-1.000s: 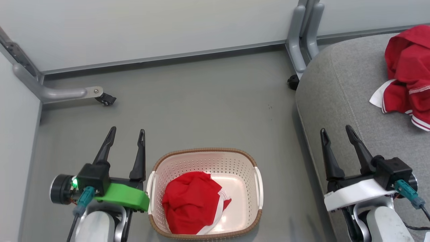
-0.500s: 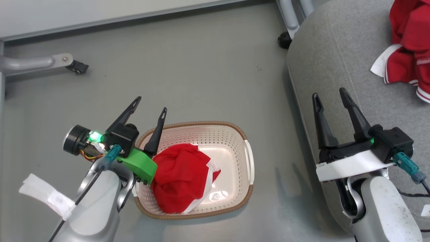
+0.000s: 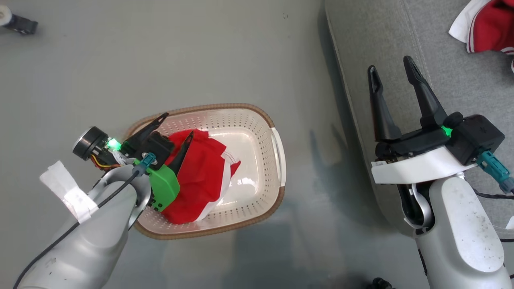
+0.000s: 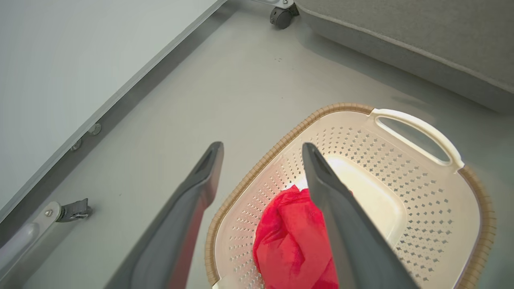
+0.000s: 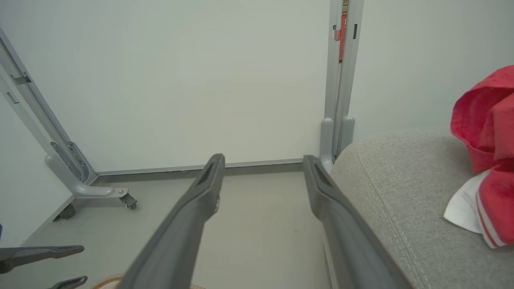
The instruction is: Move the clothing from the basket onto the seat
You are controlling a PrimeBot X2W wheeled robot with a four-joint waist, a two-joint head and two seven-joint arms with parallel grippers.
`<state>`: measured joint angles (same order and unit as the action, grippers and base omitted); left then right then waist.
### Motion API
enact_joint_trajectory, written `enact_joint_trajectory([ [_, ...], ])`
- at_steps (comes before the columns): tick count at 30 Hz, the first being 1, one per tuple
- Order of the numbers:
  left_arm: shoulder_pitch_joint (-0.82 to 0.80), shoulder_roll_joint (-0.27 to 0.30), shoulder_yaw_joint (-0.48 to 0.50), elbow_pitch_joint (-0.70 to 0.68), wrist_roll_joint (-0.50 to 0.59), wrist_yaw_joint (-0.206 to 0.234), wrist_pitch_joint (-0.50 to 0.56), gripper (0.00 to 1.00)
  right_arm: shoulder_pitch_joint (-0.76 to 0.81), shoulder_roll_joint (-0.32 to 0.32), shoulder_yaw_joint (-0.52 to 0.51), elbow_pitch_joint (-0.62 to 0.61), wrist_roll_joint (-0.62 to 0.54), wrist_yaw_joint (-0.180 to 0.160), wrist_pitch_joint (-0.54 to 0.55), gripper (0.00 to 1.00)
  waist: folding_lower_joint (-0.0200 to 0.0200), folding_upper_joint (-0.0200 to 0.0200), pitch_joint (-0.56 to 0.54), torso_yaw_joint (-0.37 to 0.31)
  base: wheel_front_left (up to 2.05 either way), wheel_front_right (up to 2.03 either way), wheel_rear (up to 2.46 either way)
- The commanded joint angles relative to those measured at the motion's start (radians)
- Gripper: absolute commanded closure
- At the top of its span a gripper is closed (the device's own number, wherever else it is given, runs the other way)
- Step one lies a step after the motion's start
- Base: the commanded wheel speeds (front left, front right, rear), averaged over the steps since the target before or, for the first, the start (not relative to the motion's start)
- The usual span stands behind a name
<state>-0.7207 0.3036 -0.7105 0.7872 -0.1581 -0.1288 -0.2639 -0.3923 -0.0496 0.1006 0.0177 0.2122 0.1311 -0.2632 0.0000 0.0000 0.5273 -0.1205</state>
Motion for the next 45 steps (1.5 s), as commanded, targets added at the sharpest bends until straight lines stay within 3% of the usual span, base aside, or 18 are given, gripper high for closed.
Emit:
enact_joint_trajectory([
  [1, -0.035, 0.014, -0.021, 0.019, -0.004, -0.003, -0.001, 0.00, -0.019, -0.002, 0.002, -0.007, 0.007, -0.001, -0.002, 0.00, 0.0000, 0.0000, 0.093, -0.053, 0.00, 0.00, 0.00],
  [18, -0.233, 0.039, -0.355, 0.287, -0.081, -0.003, 0.015, 0.00, -0.111, -0.002, 0.036, -0.041, 0.029, -0.001, -0.002, 0.00, 0.0000, 0.0000, 0.283, -0.112, 0.00, 0.00, 0.00],
  [26, -0.287, 0.050, -0.471, 0.380, -0.124, -0.003, 0.083, 0.00, -0.128, -0.002, 0.035, -0.055, 0.042, -0.001, -0.002, 0.00, 0.0000, 0.0000, 0.345, -0.133, 0.00, 0.00, 0.00],
  [33, -0.306, 0.044, -0.534, 0.426, -0.152, -0.003, 0.191, 0.00, -0.135, -0.002, 0.030, -0.065, 0.047, -0.001, -0.002, 0.00, 0.0000, 0.0000, 0.379, -0.137, 0.00, 0.00, 0.00],
  [45, -0.335, 0.051, -0.570, 0.442, -0.033, -0.003, 0.328, 0.00, -0.145, -0.002, 0.021, -0.085, 0.051, -0.001, -0.002, 0.00, 0.0000, 0.0000, 0.446, -0.147, 0.00, 0.00, 0.00],
])
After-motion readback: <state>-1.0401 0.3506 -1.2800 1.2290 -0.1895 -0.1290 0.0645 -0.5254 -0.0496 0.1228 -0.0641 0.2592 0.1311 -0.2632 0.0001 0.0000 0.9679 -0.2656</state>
